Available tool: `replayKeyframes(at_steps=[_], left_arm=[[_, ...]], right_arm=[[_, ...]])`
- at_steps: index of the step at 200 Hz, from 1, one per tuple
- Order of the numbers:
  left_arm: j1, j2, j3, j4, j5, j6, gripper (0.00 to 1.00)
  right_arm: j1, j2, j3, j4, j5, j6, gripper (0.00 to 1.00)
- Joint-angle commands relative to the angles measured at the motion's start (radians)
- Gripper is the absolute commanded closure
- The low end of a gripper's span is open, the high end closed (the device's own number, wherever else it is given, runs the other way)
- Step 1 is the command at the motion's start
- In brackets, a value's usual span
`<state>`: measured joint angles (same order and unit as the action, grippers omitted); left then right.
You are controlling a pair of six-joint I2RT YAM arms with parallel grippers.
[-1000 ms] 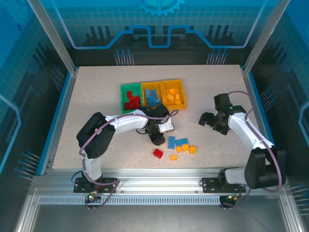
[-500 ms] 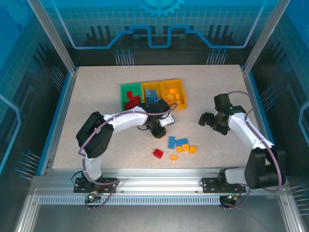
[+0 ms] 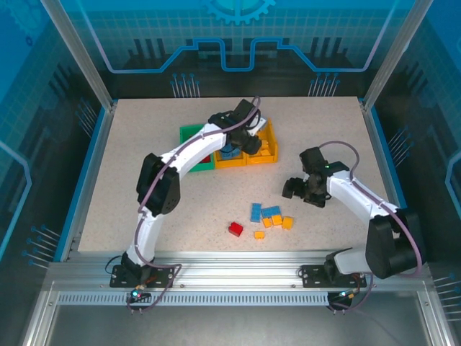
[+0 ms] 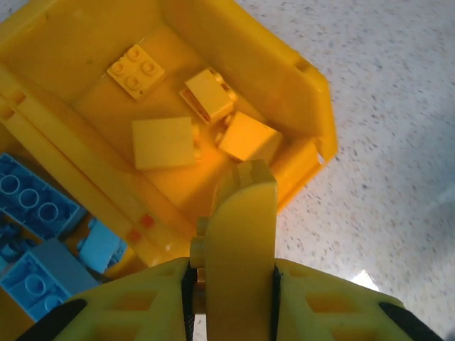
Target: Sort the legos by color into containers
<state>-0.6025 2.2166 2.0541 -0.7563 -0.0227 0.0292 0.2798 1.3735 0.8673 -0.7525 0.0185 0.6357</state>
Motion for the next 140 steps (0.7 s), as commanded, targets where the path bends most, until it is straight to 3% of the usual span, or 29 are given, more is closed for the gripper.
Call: replayKeyframes(at_steps=[1,46,100,118,129,133,140], left_arm=[[0.014,0.091,0.131,-0.091,-0.019,-0.089,0.67],[0.062,0.152,0.210,-0.035,0.049,-0.239,0.64],[0.066,0.107,0.155,0.061,0.119,-0.340,0.42],[0.064,0.051,0.094,0.121,0.154,-0.379,0.28],[0.064,0.016,0.062,0.142,0.164,-0.394,0.13],[0.064,0.003,0.050,0.144,0.164,-0.397,0.03],[0.065,-0.018,0.031,0.146,0.161,-0.400,0.01]], right_arm=[[0.032,0.024,-0.017,0.017,-0.008,0.043,0.13],[0.082,0.049,-0.027,0.036,-0.009,0.054,0.13],[0.158,0.075,-0.007,0.021,0.014,0.036,0.14],[0.188,0.092,0.007,0.016,0.014,0.020,0.14],[0.211,0.105,0.006,0.009,0.015,0.011,0.14],[0.219,0.110,0.036,0.006,0.018,0.008,0.14],[0.232,0.118,0.048,0.000,0.022,0.005,0.14]])
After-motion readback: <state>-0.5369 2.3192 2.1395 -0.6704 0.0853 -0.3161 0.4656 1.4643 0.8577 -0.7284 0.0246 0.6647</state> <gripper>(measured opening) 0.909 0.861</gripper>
